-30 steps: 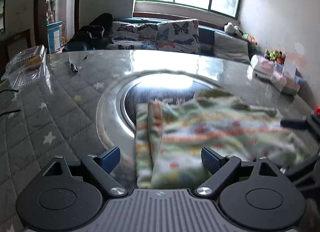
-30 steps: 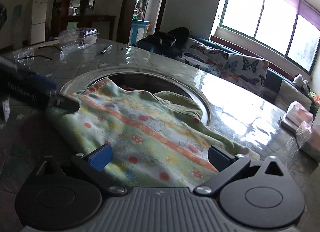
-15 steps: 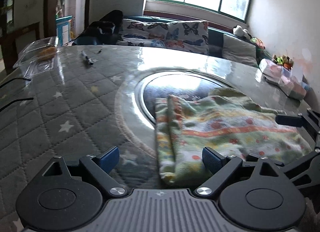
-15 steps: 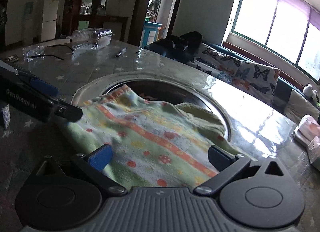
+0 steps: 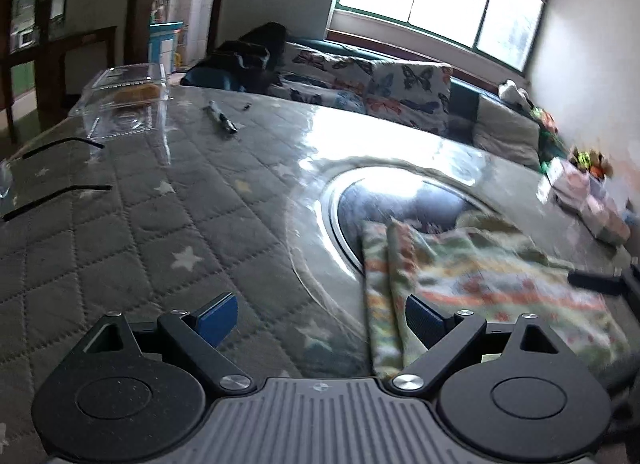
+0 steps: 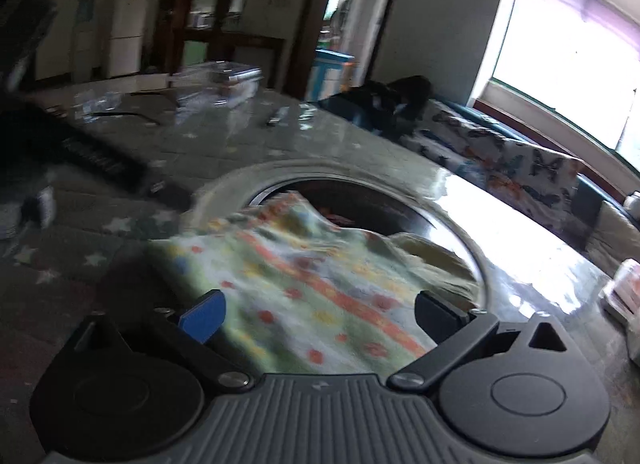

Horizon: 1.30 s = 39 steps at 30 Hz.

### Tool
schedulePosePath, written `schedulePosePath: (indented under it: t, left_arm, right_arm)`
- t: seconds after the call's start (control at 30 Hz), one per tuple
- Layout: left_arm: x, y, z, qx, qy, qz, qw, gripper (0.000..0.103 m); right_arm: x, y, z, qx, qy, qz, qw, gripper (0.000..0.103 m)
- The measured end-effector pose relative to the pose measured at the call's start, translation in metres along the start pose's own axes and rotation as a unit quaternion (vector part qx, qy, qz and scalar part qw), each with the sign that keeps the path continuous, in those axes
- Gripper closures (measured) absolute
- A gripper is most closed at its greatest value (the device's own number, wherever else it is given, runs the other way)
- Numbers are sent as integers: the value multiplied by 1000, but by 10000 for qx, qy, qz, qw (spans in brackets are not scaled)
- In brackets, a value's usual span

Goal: Fold clothes

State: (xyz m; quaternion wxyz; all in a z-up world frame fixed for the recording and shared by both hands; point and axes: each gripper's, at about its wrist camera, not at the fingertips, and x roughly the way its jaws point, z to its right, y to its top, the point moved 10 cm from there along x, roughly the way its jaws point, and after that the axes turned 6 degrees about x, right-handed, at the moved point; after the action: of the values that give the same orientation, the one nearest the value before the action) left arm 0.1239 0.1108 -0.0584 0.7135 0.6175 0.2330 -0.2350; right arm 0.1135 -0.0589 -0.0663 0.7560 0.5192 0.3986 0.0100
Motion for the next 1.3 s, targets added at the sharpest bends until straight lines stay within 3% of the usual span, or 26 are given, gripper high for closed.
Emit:
schedulePosePath:
  t: [0.17,0.33,0.47,0.53,0.63,0.87,1.1,1.23,1.3]
  left_arm:
    - [4,5,-6,-377,-192,-103,9991,20]
    - [9,4,-6,-583,-356,-211,9974,21]
    - [13,3,-4,-767,-559,-290,9951,21]
    - [14,3,-3,-881,-662,-324,9934,21]
    - [17,5,0,-1084,-831,-388,9899,19]
    - [28,13,15,-1527,-1226,-592,9788,19]
    - [46,18,38,-1608,-1437,-859,9727,22]
    - [53,16,45,-1668,-1505,-998,9693,44]
    - [55,13,44,-1732,-1513,-1054,9675,64]
  right_arm:
    - [4,4,-37,-484,383,-34,9981,26]
    - [12,10,-69,-824,752,-82,9937,47]
    - [23,9,-79,-826,941,-233,9919,59]
    - [23,11,-77,-731,967,-237,9923,73]
    - [19,16,-71,-452,1070,-197,9930,84]
    - [-3,31,-48,154,1197,99,9926,89]
    - [-19,28,-38,401,1344,213,9899,90]
    - [-26,24,-36,459,1428,257,9884,90]
    - [-28,22,-37,473,1470,254,9877,90]
